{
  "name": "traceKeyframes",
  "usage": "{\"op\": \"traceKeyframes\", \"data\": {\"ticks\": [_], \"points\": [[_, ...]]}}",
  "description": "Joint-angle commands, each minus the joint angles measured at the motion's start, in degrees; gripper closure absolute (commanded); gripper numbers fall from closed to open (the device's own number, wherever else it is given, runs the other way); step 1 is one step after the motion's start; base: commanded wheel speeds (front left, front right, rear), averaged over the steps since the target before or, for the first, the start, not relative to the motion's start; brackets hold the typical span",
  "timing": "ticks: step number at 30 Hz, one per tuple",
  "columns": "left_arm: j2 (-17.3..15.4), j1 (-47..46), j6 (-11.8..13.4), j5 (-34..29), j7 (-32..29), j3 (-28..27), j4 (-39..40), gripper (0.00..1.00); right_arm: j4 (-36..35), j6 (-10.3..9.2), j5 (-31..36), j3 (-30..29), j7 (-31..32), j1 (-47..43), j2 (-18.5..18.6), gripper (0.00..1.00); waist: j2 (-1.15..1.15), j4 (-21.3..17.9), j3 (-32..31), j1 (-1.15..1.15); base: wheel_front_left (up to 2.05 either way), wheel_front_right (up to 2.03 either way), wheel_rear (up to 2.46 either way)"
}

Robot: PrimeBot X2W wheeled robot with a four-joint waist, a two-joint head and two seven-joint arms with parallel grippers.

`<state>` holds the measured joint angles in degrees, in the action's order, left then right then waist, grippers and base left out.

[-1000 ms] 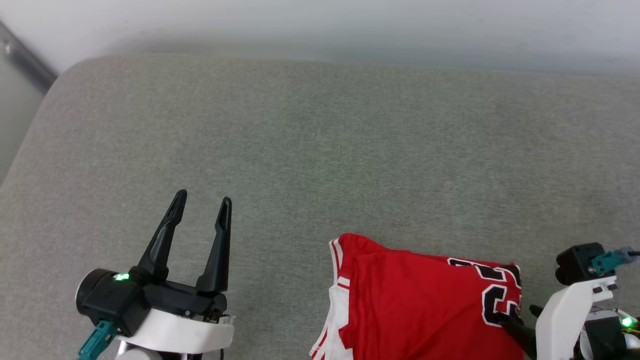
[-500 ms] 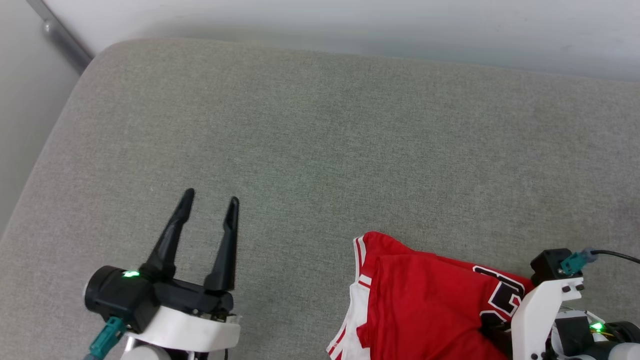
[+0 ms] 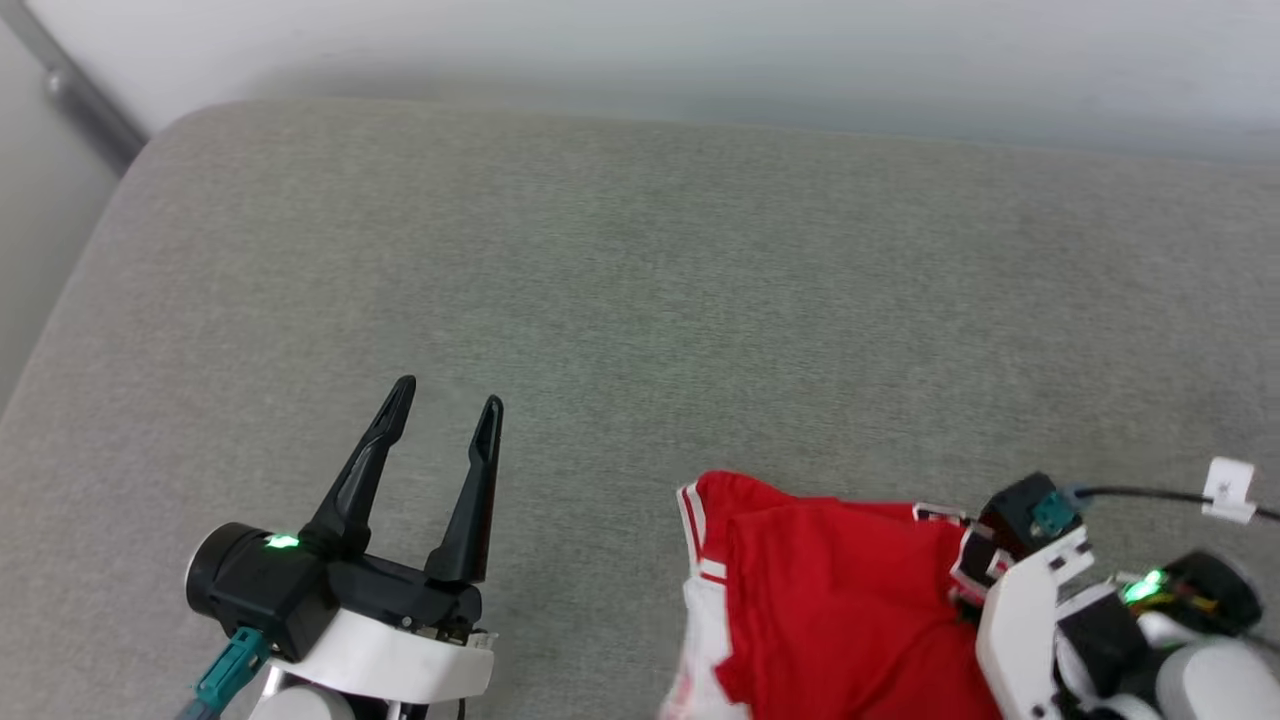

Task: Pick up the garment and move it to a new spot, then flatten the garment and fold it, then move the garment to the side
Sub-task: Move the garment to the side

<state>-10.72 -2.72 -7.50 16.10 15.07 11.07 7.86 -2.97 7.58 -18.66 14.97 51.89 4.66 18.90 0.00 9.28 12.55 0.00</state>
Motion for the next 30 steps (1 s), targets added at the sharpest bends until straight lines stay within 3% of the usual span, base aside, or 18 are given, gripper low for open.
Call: {"op": "traceKeyframes", "data": {"ticks": [1, 8, 14, 22, 30], "points": [[-0.4, -0.4, 0.1, 0.2, 0.1, 0.6, 0.2, 0.0, -0.6, -0.16, 2.1, 1.5, -0.4, 2.7, 4.7, 1.0, 0.0, -2.5, 0.0, 0.0, 0.0, 0.0, 0.0], [-0.7, -1.6, 0.1, -0.3, 0.1, 1.8, 1.2, 0.0, -4.8, -0.11, 7.8, 12.7, -2.7, 13.1, 19.9, 1.0, 0.0, -11.0, 3.1, 0.0, 0.0, 0.0, 0.0], [-1.5, -4.1, 0.1, -0.6, 0.1, 2.4, 2.0, 0.0, -2.9, -0.13, 10.0, 18.9, -11.1, 21.0, 29.4, 1.0, 0.0, -17.7, 7.5, 0.0, 0.0, 0.0, 0.0], [-6.0, -7.7, 0.1, -1.2, 0.1, 3.7, 3.3, 0.0, 6.8, -0.13, 10.6, 18.0, -21.7, 26.7, 33.8, 1.0, 0.0, -24.0, 14.3, 0.0, 0.0, 0.0, 0.0], [-11.0, -11.0, 0.1, -1.6, 0.1, 3.9, 5.7, 0.0, 17.8, -0.14, 13.6, 14.8, -30.3, 31.0, 34.5, 1.0, 0.0, -28.3, 20.9, 0.0, 0.0, 0.0, 0.0]]}}
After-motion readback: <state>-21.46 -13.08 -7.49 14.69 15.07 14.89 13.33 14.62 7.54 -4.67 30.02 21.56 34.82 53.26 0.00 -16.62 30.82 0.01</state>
